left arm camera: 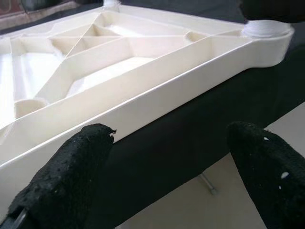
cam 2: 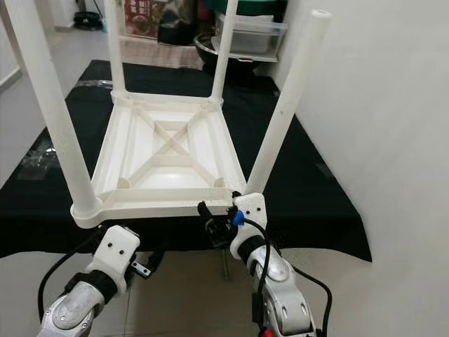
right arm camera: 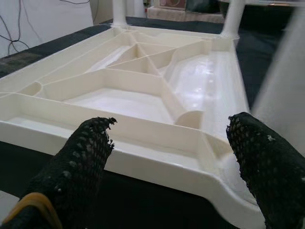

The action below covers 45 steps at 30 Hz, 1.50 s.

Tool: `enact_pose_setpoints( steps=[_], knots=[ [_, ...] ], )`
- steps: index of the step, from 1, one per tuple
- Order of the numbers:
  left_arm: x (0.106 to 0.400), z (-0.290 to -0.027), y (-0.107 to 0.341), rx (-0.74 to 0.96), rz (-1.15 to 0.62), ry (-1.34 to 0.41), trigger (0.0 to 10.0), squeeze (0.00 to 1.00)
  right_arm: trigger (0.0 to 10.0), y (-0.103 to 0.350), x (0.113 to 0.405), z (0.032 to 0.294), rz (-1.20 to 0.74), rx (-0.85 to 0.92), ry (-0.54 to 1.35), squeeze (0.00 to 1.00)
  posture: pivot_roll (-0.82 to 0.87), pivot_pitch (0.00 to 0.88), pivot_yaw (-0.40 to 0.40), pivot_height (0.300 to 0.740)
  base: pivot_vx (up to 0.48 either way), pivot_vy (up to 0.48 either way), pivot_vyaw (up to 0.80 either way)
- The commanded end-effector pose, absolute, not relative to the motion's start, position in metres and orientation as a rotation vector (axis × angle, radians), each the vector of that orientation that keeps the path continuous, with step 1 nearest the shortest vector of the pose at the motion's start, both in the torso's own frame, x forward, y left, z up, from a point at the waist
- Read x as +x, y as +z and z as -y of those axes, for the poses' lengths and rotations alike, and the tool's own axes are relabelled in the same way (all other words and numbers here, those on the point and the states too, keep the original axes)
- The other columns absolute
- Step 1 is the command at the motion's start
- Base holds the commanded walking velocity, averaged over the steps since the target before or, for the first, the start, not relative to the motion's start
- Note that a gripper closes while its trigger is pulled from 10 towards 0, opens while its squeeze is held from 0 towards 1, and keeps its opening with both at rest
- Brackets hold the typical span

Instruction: Building children table

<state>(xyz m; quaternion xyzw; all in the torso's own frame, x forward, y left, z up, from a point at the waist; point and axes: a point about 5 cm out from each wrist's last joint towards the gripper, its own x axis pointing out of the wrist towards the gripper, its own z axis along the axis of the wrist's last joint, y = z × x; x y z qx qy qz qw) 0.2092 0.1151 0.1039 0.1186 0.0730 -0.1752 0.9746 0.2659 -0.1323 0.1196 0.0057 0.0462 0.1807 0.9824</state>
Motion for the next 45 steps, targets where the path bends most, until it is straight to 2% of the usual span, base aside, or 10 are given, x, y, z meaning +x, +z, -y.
enact_pose_setpoints(
  steps=[1, 12, 24, 25, 26, 34, 35, 37, 38, 45],
  knots=[
    [0.210, -0.111, 0.104, 0.212, -0.147, -0.351, 10.0, 0.00, 10.0, 0.114, 0.266, 0.142, -0.120, -0.006, 0.322, 0.00, 0.09, 0.014, -0.133, 0.740, 0.000, 0.000, 0.00],
    [0.211, -0.111, 0.103, 0.208, -0.155, -0.354, 10.0, 0.00, 10.0, 0.114, 0.255, 0.131, -0.136, 0.106, 0.592, 0.00, 0.09, 0.014, -0.136, 0.740, 0.000, 0.000, 0.00],
    [0.209, -0.112, 0.101, 0.198, -0.164, -0.359, 10.0, 0.00, 10.0, 0.162, 0.277, 0.169, 0.108, 0.229, 0.242, 0.00, 0.08, 0.003, -0.125, 0.740, 0.000, 0.000, 0.00],
    [0.210, -0.112, 0.100, 0.198, -0.166, -0.361, 10.0, 0.00, 10.0, 0.167, 0.276, 0.165, 0.127, 0.231, 0.259, 0.64, 0.08, 0.004, -0.122, 0.740, 0.000, 0.000, 0.00],
    [0.210, -0.112, 0.100, 0.198, -0.167, -0.362, 10.0, 0.00, 10.0, 0.168, 0.273, 0.160, 0.131, 0.240, 0.289, 1.00, 0.08, 0.004, -0.123, 0.740, 0.000, 0.000, 0.00],
    [0.211, -0.112, 0.100, 0.200, -0.168, -0.363, 10.0, 0.00, 10.0, 0.163, 0.266, 0.150, 0.117, 0.199, 0.327, 1.00, 0.09, 0.006, -0.124, 0.740, 0.000, 0.000, 0.00],
    [0.212, -0.112, 0.100, 0.200, -0.168, -0.362, 10.0, 0.00, 10.0, 0.168, 0.273, 0.154, 0.140, 0.191, 0.298, 0.09, 0.09, 0.006, -0.122, 0.740, 0.000, 0.000, 0.00],
    [0.212, -0.112, 0.100, 0.199, -0.168, -0.361, 10.0, 0.00, 10.0, 0.172, 0.277, 0.156, 0.158, 0.188, 0.279, 0.09, 0.09, 0.006, -0.122, 0.740, 0.000, 0.000, 0.00],
    [0.212, -0.112, 0.100, 0.199, -0.168, -0.361, 10.0, 0.00, 10.0, 0.188, 0.290, 0.161, 0.202, 0.176, 0.235, 0.00, 0.09, 0.008, -0.122, 0.740, 0.000, 0.000, 0.00],
    [0.212, -0.113, 0.100, 0.200, -0.169, -0.360, 10.0, 0.00, 10.0, 0.208, 0.303, 0.172, 0.246, 0.185, 0.146, 0.00, 0.09, 0.010, -0.125, 0.740, 0.000, 0.000, 0.00]
  ],
)
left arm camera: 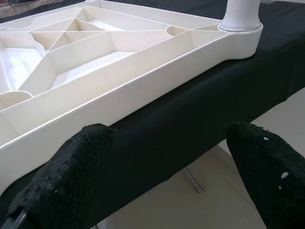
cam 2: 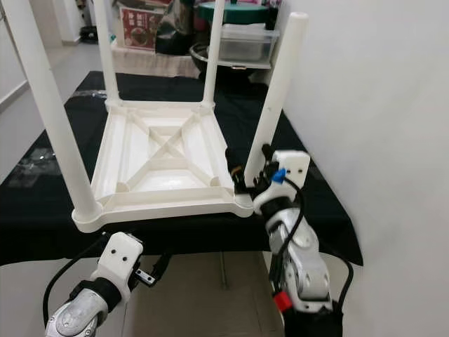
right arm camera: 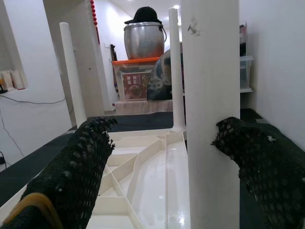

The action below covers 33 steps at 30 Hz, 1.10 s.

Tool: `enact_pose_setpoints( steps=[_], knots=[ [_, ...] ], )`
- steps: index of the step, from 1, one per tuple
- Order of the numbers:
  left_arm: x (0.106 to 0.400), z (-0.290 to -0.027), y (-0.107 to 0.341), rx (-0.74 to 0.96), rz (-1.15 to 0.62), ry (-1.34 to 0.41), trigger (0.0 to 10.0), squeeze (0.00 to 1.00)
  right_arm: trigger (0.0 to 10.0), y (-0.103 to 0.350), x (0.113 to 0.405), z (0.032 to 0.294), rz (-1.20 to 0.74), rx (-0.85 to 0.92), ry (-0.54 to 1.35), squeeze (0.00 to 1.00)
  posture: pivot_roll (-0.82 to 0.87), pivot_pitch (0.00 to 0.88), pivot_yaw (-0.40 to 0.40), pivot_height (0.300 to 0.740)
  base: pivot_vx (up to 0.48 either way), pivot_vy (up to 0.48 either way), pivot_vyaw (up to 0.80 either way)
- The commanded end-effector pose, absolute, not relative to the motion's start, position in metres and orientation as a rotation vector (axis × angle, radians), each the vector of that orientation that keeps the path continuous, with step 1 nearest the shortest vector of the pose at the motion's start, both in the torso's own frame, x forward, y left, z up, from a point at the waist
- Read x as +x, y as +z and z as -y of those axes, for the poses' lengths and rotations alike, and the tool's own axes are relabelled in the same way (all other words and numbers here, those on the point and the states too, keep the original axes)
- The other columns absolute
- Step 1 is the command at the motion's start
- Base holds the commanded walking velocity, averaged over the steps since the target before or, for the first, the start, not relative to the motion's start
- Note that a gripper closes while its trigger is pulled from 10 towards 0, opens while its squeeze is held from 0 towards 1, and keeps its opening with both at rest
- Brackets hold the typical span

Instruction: Building children table

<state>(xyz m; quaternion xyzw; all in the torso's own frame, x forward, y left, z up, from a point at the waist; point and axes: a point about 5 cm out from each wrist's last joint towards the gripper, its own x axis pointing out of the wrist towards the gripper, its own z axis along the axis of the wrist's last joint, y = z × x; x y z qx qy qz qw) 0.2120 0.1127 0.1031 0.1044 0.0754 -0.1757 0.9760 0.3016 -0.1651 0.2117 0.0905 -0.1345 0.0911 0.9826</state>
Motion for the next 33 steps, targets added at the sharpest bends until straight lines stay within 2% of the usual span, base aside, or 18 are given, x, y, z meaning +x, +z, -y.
enact_pose_setpoints(
  steps=[1, 15, 16, 17, 18, 19, 22, 25, 31, 33],
  knots=[
    [0.212, -0.113, 0.100, 0.200, -0.169, -0.359, 10.0, 0.00, 10.0, 0.212, 0.305, 0.172, 0.258, 0.185, 0.135, 0.00, 0.09, 0.012, -0.125, 0.740, 0.000, 0.000, 0.00],
    [0.212, -0.113, 0.100, 0.203, -0.165, -0.360, 10.0, 0.00, 10.0, 0.223, 0.337, 0.163, 0.238, 0.134, 0.102, 0.00, 0.10, 0.014, -0.130, 0.740, 0.000, 0.000, 0.00],
    [0.212, -0.112, 0.100, 0.204, -0.164, -0.360, 10.0, 0.00, 5.3, 0.221, 0.340, 0.165, 0.208, 0.106, 0.094, 0.00, 0.10, 0.015, -0.131, 0.740, 0.000, 0.000, 0.00],
    [0.211, -0.112, 0.101, 0.204, -0.163, -0.359, 10.0, 0.00, 3.9, 0.219, 0.341, 0.166, 0.193, 0.098, 0.089, 0.00, 0.10, 0.016, -0.132, 0.740, 0.000, 0.000, 0.00],
    [0.211, -0.112, 0.101, 0.204, -0.163, -0.359, 10.0, 0.00, 3.9, 0.219, 0.341, 0.166, 0.193, 0.098, 0.089, 0.00, 0.10, 0.016, -0.132, 0.740, 0.000, 0.000, 0.00],
    [0.211, -0.112, 0.100, 0.204, -0.164, -0.360, 10.0, 0.00, 0.0, 0.212, 0.341, 0.167, 0.147, 0.106, 0.101, 0.00, 0.10, 0.018, -0.130, 0.740, 0.000, 0.000, 0.00],
    [0.210, -0.112, 0.101, 0.204, -0.164, -0.360, 10.0, 0.00, 0.0, 0.210, 0.341, 0.168, 0.135, 0.103, 0.107, 0.00, 0.10, 0.017, -0.129, 0.740, 0.000, 0.000, 0.00],
    [0.211, -0.112, 0.101, 0.203, -0.165, -0.361, 10.0, 0.00, 0.0, 0.198, 0.342, 0.167, 0.031, 0.151, 0.135, 0.00, 0.09, 0.019, -0.128, 0.740, 0.000, 0.000, 0.00],
    [0.211, -0.112, 0.101, 0.203, -0.166, -0.361, 10.0, 0.00, 0.0, 0.196, 0.347, 0.165, -0.004, 0.181, 0.151, 0.00, 0.09, 0.020, -0.127, 0.740, 0.000, 0.000, 0.00],
    [0.211, -0.112, 0.101, 0.205, -0.167, -0.362, 10.0, 0.00, 0.0, 0.199, 0.356, 0.158, -0.048, 0.310, 0.177, 0.00, 0.10, 0.021, -0.124, 0.740, 0.000, 0.000, 0.00]
  ],
)
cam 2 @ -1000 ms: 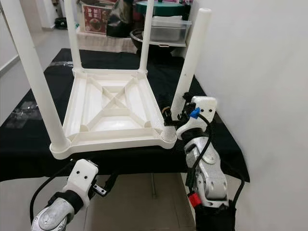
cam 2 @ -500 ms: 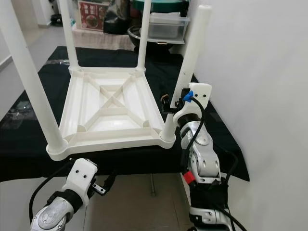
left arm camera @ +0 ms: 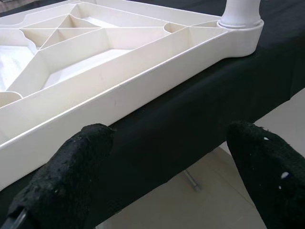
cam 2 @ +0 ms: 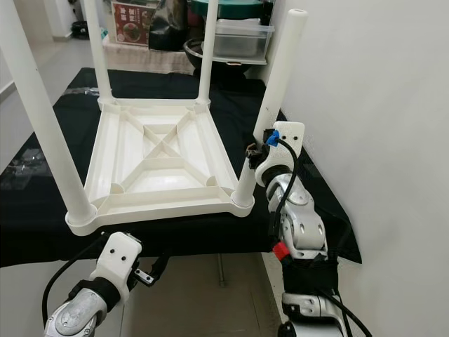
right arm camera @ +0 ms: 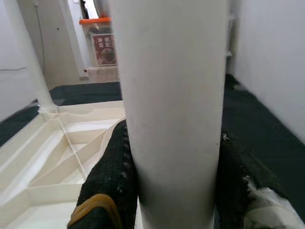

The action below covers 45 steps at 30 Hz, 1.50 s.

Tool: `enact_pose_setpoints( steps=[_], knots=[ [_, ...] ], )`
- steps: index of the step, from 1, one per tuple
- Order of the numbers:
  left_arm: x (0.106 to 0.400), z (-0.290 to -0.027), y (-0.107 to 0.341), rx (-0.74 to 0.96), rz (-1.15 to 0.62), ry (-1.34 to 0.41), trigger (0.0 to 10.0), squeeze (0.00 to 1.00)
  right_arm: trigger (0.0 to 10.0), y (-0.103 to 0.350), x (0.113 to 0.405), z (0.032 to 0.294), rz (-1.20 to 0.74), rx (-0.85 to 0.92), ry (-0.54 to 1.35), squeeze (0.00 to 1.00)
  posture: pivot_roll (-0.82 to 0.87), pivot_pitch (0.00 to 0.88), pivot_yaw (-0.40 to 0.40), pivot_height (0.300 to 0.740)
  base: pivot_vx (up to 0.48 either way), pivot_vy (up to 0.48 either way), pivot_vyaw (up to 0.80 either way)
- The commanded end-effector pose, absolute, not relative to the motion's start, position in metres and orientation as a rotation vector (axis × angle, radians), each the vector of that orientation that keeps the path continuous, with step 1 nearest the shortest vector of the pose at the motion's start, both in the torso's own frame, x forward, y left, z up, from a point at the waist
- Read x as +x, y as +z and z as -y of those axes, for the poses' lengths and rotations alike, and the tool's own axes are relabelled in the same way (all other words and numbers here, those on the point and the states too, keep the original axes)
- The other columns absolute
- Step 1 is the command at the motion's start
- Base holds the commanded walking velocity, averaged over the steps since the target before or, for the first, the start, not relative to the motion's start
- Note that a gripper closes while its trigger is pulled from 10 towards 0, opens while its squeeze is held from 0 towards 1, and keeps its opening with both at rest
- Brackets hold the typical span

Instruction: Building children table

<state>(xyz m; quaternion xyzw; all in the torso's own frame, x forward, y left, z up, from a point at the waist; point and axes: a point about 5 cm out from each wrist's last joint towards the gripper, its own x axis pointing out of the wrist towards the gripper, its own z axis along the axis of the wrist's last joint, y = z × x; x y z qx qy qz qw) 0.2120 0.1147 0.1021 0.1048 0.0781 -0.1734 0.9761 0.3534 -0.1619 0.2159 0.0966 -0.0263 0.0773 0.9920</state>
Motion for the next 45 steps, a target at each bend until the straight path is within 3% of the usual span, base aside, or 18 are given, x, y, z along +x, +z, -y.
enact_pose_setpoints(
  steps=[1, 5, 12, 14, 16, 20, 21, 24, 32, 38, 40, 41, 45],
  knots=[
    [0.211, -0.113, 0.101, 0.205, -0.167, -0.362, 10.0, 0.00, 0.0, 0.201, 0.361, 0.155, -0.072, 0.391, 0.190, 0.00, 0.10, 0.021, -0.124, 0.740, 0.000, 0.000, 0.00],
    [0.211, -0.113, 0.101, 0.206, -0.168, -0.362, 10.0, 0.00, 0.0, 0.207, 0.376, 0.145, -0.149, 0.674, 0.213, 0.00, 0.10, 0.021, -0.123, 0.740, 0.000, 0.000, 0.00],
    [0.210, -0.114, 0.101, 0.208, -0.170, -0.364, 10.0, 0.00, 0.0, 0.207, 0.389, 0.135, -0.213, 0.934, 0.239, 0.00, 0.11, 0.023, -0.116, 0.740, 0.000, 0.000, 0.00],
    [0.210, -0.114, 0.101, 0.208, -0.170, -0.364, 10.0, 0.00, 0.0, 0.207, 0.389, 0.135, -0.213, 0.934, 0.239, 0.00, 0.11, 0.023, -0.116, 0.740, 0.000, 0.000, 0.00],
    [0.210, -0.115, 0.101, 0.210, -0.172, -0.366, 10.0, 0.00, 0.0, 0.192, 0.393, 0.121, -0.306, 1.064, 0.244, 0.00, 0.12, 0.024, -0.117, 0.740, 0.000, 0.000, 0.00],
    [0.209, -0.115, 0.101, 0.211, -0.173, -0.367, 10.0, 0.00, 0.0, 0.180, 0.392, 0.111, -0.363, 1.117, 0.234, 0.00, 0.12, 0.025, -0.119, 0.740, 0.000, 0.000, 0.00],
    [0.208, -0.115, 0.101, 0.213, -0.174, -0.369, 10.0, 0.00, 0.0, 0.152, 0.387, 0.089, -0.513, 1.165, 0.192, 0.00, 0.14, 0.030, -0.121, 0.740, 0.000, 0.000, 0.00],
    [0.206, -0.115, 0.102, 0.215, -0.175, -0.370, 10.0, 0.00, 0.0, 0.143, 0.384, 0.071, -0.580, 1.200, 0.198, 0.00, 0.14, 0.036, -0.120, 0.740, 0.000, 0.000, 0.00],
    [0.200, -0.117, 0.106, 0.219, -0.167, -0.371, 10.0, 0.00, 0.0, 0.138, 0.382, 0.052, -0.629, 1.268, 0.179, 0.00, 0.19, 0.078, -0.114, 0.740, 0.000, 0.000, 0.00],
    [0.189, -0.120, 0.113, 0.217, -0.169, -0.371, 10.0, 0.00, 0.0, 0.135, 0.371, 0.011, -0.742, 1.258, 0.250, 0.00, 0.19, 0.122, -0.098, 0.740, 0.000, 0.000, 0.00],
    [0.189, -0.120, 0.113, 0.217, -0.170, -0.373, 10.0, 0.00, 0.0, 0.136, 0.370, 0.008, -0.747, 1.256, 0.264, 0.00, 0.19, 0.122, -0.098, 0.740, 0.000, 0.000, 0.00],
    [0.189, -0.120, 0.113, 0.218, -0.173, -0.374, 10.0, 0.00, 10.0, 0.136, 0.369, 0.004, -0.752, 1.248, 0.268, 0.00, 0.20, 0.127, -0.100, 0.740, 0.000, 0.000, 0.00],
    [0.188, -0.120, 0.114, 0.218, -0.177, -0.373, 10.0, 0.00, 10.0, 0.135, 0.369, 0.002, -0.727, 1.207, 0.235, 0.00, 0.19, 0.132, -0.102, 0.740, 0.000, 0.000, 0.00]
  ],
)
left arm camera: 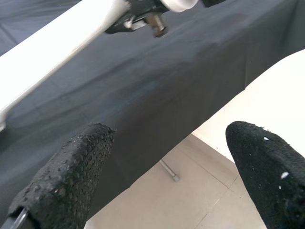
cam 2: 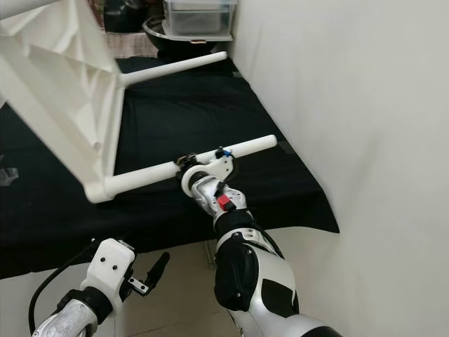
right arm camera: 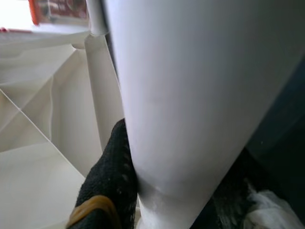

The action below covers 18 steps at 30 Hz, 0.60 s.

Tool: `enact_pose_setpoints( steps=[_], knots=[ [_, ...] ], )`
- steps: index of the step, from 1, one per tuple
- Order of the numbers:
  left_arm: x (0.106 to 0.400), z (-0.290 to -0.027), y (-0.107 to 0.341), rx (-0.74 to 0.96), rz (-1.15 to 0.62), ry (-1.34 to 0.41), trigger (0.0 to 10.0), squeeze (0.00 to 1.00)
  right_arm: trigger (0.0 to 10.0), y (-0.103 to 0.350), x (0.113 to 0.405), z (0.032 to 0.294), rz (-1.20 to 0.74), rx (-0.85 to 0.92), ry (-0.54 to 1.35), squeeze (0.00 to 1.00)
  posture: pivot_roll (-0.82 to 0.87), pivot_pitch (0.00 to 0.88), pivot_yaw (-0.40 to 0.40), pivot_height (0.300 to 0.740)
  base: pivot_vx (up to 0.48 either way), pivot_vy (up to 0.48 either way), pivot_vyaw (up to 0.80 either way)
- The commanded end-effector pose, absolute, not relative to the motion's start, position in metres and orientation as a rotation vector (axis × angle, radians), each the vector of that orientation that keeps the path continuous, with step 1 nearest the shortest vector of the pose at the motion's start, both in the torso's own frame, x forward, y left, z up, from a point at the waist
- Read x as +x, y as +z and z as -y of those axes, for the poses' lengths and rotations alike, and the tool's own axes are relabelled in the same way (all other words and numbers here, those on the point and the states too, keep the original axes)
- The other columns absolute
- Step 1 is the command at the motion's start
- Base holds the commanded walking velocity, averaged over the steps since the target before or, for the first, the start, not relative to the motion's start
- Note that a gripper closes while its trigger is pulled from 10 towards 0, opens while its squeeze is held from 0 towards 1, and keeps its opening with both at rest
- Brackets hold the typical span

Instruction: Building children table

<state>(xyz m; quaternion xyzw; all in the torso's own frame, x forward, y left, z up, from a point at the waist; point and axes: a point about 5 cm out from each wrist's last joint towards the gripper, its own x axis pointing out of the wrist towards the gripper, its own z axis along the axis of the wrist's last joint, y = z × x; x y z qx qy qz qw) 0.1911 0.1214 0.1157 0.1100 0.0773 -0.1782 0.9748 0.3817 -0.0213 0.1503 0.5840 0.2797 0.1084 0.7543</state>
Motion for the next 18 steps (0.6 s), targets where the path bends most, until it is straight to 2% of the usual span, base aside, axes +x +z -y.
enact_pose_setpoints(
  steps=[1, 4, 5, 6, 7, 14, 18],
  knots=[
    [0.188, -0.119, 0.114, 0.218, -0.178, -0.373, 10.0, 0.00, 10.0, 0.134, 0.368, 0.001, -0.728, 1.187, 0.237, 1.00, 0.19, 0.131, -0.100, 0.740, 0.000, 0.000, 0.00],
    [0.188, -0.118, 0.114, 0.222, -0.180, -0.375, 10.0, 0.00, 10.0, 0.129, 0.368, 0.005, -0.746, 1.184, 0.184, 1.00, 0.19, 0.130, -0.105, 0.740, 0.000, 0.000, 0.00],
    [0.188, -0.118, 0.114, 0.222, -0.181, -0.374, 10.0, 0.00, 10.0, 0.129, 0.369, 0.008, -0.746, 1.196, 0.172, 0.30, 0.18, 0.125, -0.108, 0.740, 0.000, 0.000, 0.00],
    [0.188, -0.118, 0.114, 0.223, -0.182, -0.374, 10.0, 0.00, 10.0, 0.129, 0.370, 0.009, -0.744, 1.202, 0.172, 0.30, 0.18, 0.125, -0.108, 0.740, 0.000, 0.000, 0.00],
    [0.188, -0.118, 0.114, 0.223, -0.181, -0.372, 10.0, 0.00, 10.0, 0.129, 0.370, 0.010, -0.749, 1.198, 0.169, 0.00, 0.18, 0.123, -0.111, 0.740, 0.000, 0.000, 0.00],
    [0.190, -0.118, 0.114, 0.223, -0.180, -0.368, 10.0, 0.00, 10.0, 0.124, 0.369, 0.017, -0.761, 1.182, 0.154, 0.00, 0.17, 0.115, -0.113, 0.740, 0.000, 0.000, 0.00],
    [0.192, -0.117, 0.113, 0.230, -0.177, -0.369, 10.0, 0.00, 10.0, 0.121, 0.365, 0.023, -0.819, 1.189, 0.219, 0.00, 0.17, 0.104, -0.114, 0.740, 0.000, 0.000, 0.00]
  ],
)
